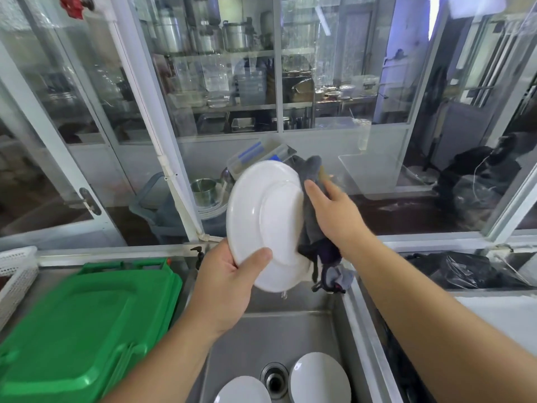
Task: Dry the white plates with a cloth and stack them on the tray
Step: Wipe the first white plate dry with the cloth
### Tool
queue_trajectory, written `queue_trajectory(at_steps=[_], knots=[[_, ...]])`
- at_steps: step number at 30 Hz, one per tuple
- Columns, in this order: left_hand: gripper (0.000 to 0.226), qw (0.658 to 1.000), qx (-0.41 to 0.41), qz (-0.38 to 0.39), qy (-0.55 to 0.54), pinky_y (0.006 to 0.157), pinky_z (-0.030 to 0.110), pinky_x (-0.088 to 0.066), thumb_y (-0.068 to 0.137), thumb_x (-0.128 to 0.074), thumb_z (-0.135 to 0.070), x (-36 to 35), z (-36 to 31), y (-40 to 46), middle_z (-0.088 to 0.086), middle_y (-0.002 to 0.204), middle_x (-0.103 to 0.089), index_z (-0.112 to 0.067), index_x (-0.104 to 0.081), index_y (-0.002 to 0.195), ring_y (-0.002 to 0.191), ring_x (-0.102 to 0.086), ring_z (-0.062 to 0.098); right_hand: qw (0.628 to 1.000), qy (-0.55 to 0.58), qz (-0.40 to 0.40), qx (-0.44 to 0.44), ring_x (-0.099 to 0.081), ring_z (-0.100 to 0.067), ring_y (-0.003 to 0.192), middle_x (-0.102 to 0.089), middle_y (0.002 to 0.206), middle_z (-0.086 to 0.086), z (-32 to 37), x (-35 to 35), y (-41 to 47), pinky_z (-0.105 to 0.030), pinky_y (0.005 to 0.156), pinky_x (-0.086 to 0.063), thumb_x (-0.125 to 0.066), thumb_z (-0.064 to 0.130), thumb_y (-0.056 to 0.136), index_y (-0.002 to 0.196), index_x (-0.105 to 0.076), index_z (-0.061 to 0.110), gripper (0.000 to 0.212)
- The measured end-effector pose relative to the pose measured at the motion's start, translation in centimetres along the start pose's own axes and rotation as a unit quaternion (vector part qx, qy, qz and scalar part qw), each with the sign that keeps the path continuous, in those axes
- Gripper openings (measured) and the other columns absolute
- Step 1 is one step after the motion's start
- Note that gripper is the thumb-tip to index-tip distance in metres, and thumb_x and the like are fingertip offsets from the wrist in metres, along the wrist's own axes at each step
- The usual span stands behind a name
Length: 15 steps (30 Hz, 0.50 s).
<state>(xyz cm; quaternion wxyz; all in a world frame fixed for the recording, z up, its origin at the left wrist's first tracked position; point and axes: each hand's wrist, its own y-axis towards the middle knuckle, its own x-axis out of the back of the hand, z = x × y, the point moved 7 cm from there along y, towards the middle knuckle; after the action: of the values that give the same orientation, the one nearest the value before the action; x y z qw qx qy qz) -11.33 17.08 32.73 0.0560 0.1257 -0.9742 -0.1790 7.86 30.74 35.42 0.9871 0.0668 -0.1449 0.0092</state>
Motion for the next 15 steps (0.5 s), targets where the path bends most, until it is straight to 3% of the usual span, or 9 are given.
queue_trajectory(at_steps=[3, 6, 9, 12, 15], knots=[[0.024, 1.0, -0.011, -0.017, 0.018, 0.075, 0.011, -0.055, 0.08, -0.074, -0.047, -0.1, 0.2, -0.1, -0.019, 0.104, -0.079, -0.051, -0.076, 0.104, 0.098, -0.074, -0.001, 0.971, 0.182, 0.039, -0.15, -0.072, -0.02, 0.108, -0.073, 0.119, 0.007, -4.1, -2.0, -1.4, -0.04, 0.097, -0.057, -0.06, 0.062, 0.098, 0.131, -0.064, 0.029, 0.047], [0.03, 0.999, -0.006, -0.043, 0.003, 0.08, 0.012, -0.056, 0.084, -0.076, -0.052, 0.2, 0.8, -0.1, -0.018, 0.113, -0.078, -0.051, -0.074, 0.113, 0.107, -0.073, 0.003, 0.913, 0.303, 0.096, -0.257, -0.079, -0.033, 0.099, -0.081, 0.111, -0.008, -6.8, -4.0, -3.6, -0.053, 0.094, -0.062, -0.07, 0.063, 0.093, 0.123, -0.074, 0.014, 0.057], [0.044, 0.998, -0.004, -0.055, -0.041, 0.094, 0.031, -0.058, 0.084, -0.078, -0.061, 0.4, 1.2, 0.4, -0.012, 0.127, -0.074, -0.045, -0.071, 0.125, 0.121, -0.069, 0.012, 0.875, 0.384, 0.12, -0.269, -0.079, -0.033, 0.101, -0.079, 0.117, -0.013, -7.3, -5.2, -5.1, -0.046, 0.083, -0.065, -0.071, 0.063, 0.092, 0.124, -0.076, 0.012, 0.06], [0.048, 0.994, 0.023, -0.045, -0.1, 0.108, 0.059, -0.049, 0.082, -0.084, -0.052, -0.1, 1.8, 0.5, -0.003, 0.131, -0.073, -0.038, -0.072, 0.127, 0.127, -0.066, 0.024, 0.855, 0.437, 0.111, -0.257, -0.075, -0.036, 0.112, -0.077, 0.123, -0.013, -7.1, -5.6, -5.3, -0.056, 0.106, -0.055, -0.073, 0.06, 0.091, 0.129, -0.075, 0.014, 0.059], [0.047, 0.99, 0.051, -0.034, -0.123, 0.101, 0.052, -0.054, 0.074, -0.088, -0.04, -0.3, 1.4, 0.4, -0.003, 0.124, -0.076, -0.039, -0.075, 0.119, 0.119, -0.07, 0.02, 0.856, 0.444, 0.085, -0.25, -0.075, -0.036, 0.11, -0.078, 0.12, -0.014, -7.0, -4.9, -4.5, -0.055, 0.106, -0.055, -0.078, 0.055, 0.086, 0.125, -0.077, 0.012, 0.058]])
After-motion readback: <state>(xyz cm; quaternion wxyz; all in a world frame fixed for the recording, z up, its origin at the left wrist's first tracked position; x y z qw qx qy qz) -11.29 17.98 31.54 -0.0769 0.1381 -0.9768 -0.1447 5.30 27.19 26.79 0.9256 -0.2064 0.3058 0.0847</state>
